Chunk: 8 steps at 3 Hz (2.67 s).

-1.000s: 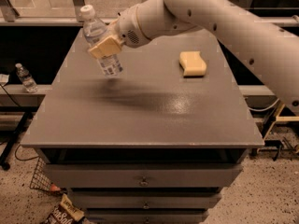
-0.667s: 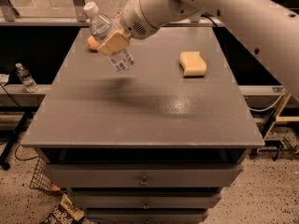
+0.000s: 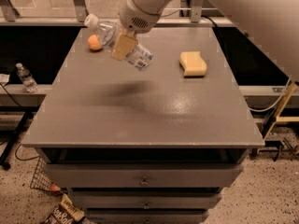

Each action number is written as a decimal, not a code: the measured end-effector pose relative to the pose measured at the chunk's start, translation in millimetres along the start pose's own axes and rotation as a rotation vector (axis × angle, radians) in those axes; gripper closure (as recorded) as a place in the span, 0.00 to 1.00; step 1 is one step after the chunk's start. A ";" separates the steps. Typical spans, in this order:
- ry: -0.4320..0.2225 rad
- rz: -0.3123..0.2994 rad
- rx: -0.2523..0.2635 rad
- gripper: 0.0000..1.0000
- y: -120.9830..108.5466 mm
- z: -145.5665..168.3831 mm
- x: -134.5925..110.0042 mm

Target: Knock blue plastic bottle over

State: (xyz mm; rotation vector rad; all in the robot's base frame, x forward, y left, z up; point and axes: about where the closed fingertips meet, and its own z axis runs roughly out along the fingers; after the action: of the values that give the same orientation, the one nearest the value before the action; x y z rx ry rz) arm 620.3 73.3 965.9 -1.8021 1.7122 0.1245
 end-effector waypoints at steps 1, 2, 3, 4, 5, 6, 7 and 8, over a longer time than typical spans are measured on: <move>0.245 -0.188 -0.089 1.00 36.2 19.9 7.5; 0.442 -0.356 -0.169 1.00 54.7 40.5 26.4; 0.545 -0.472 -0.265 1.00 71.2 60.9 37.0; 0.558 -0.489 -0.277 0.87 73.3 63.1 38.4; 0.555 -0.489 -0.271 0.63 72.4 62.9 38.4; 0.553 -0.489 -0.266 0.40 71.7 62.6 38.4; 0.550 -0.489 -0.261 0.15 71.1 62.2 38.4; 0.521 -0.472 -0.221 0.00 71.4 54.3 35.7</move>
Offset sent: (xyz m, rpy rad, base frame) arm -0.0341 -0.0086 -0.0951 -0.8939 -0.0183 0.3193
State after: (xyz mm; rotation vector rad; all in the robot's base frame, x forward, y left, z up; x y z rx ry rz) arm 578.7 73.6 878.7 -2.5185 1.5833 -0.4031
